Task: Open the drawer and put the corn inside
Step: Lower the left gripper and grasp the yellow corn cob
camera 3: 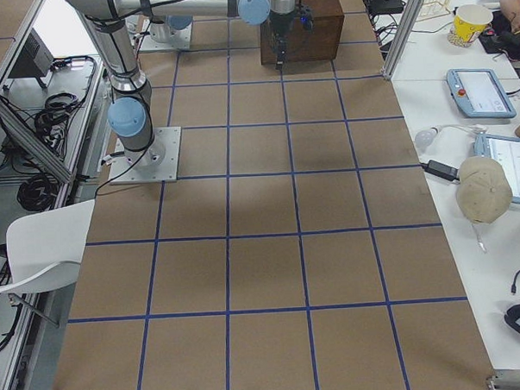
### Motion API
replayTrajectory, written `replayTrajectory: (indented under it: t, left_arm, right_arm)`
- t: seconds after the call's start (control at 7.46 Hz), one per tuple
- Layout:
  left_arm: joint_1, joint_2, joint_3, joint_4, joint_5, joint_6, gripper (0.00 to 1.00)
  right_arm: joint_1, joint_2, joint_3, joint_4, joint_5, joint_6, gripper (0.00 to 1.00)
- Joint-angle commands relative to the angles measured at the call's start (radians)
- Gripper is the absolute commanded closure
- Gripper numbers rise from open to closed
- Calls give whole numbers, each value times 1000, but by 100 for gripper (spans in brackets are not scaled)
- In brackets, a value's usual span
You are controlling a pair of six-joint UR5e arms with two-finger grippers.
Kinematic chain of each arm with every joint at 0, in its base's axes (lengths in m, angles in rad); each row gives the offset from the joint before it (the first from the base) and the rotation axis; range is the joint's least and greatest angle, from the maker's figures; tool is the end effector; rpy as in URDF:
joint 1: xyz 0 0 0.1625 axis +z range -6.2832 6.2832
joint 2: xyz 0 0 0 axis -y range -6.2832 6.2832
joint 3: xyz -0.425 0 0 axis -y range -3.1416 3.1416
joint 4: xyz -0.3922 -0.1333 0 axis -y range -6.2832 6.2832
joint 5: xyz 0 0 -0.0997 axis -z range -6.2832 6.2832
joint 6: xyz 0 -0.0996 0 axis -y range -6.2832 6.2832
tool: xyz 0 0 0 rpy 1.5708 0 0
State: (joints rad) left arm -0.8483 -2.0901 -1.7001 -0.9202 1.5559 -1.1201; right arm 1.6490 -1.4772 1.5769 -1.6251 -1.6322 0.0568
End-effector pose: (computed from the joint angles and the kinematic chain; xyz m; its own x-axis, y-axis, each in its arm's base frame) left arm 0.3111 -0.5568 0.1952 0.2685 -0.9632 0.0083 -0.9632 -0.2684 0.0125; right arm 0.1678 -0.5135 0.4428 -0.9977 -0.0241 0.0638 -0.0214 0.9989 0.0418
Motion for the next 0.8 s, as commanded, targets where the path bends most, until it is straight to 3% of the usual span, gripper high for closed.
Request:
replayTrajectory:
  t: [0.0,0.27,0.67]
  left_arm:
    - [0,1,0,-3,-40,-3,92]
    - [0,13,0,-3,-60,-15,99]
    - [2,41,5,-5,-60,-15,100]
  right_arm:
    - [0,0,0,1,0,0,0]
    - [0,0,0,1,0,0,0]
    - [0,0,0,1,0,0,0]
